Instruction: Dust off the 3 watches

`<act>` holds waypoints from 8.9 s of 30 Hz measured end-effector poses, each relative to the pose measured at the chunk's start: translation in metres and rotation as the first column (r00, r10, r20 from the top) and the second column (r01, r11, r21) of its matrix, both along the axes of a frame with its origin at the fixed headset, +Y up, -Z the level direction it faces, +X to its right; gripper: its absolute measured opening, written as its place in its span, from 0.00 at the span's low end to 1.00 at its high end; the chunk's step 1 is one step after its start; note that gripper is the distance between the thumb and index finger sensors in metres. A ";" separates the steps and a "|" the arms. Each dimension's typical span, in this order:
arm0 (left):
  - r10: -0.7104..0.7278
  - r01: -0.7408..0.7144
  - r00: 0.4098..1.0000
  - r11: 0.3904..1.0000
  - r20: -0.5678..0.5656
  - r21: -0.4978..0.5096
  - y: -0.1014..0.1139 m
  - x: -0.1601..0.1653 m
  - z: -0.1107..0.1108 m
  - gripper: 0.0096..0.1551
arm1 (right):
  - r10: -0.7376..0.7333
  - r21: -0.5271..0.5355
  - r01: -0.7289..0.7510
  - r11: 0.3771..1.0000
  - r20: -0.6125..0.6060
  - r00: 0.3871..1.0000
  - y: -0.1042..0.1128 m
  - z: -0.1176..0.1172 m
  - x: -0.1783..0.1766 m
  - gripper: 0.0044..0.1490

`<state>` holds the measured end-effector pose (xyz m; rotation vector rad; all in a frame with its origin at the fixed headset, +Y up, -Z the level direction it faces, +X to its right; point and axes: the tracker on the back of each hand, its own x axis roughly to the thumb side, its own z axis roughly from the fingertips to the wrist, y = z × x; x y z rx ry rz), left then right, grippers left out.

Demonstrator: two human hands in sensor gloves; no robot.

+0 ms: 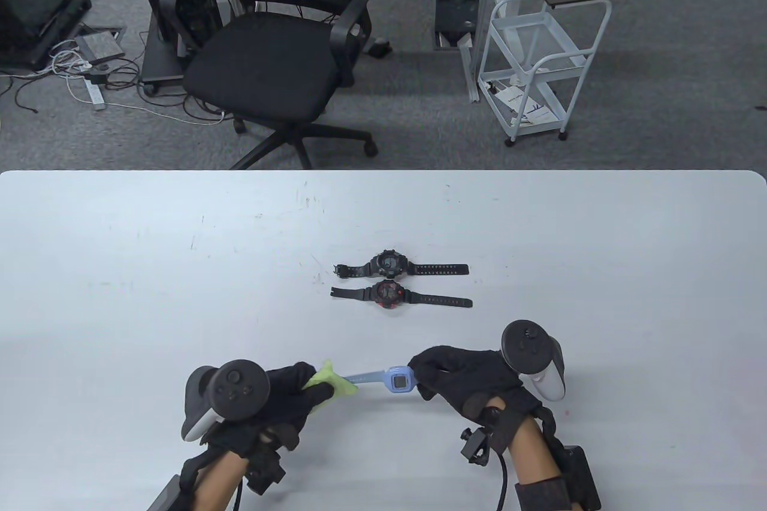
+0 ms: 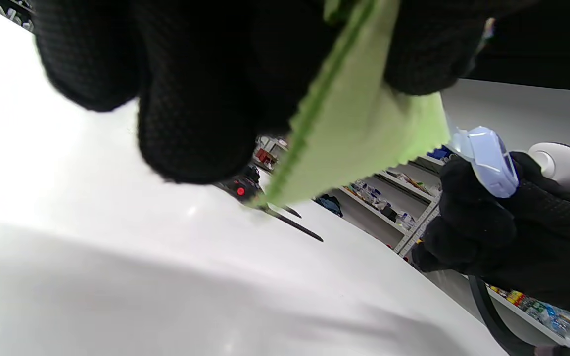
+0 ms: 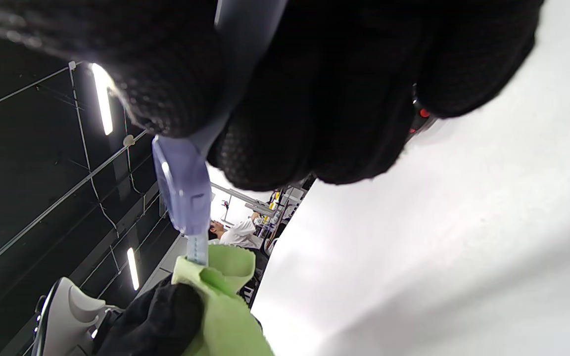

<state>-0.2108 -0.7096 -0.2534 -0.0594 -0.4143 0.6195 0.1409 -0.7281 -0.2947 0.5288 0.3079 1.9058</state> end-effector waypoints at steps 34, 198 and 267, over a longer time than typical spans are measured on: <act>0.053 -0.052 0.998 0.998 -0.026 0.038 0.004 -0.006 0.001 0.26 | -0.016 -0.005 0.016 1.000 0.040 0.999 0.000 -0.001 0.009 0.29; 0.659 -0.668 0.732 0.744 -0.174 0.004 -0.006 0.007 0.019 0.25 | 0.006 0.183 -0.018 0.983 0.066 0.998 -0.004 0.045 -0.089 0.35; 0.691 -0.696 0.701 0.717 -0.179 0.042 -0.002 -0.008 0.014 0.25 | 0.063 0.092 -0.068 0.993 0.058 0.996 -0.015 0.040 -0.080 0.31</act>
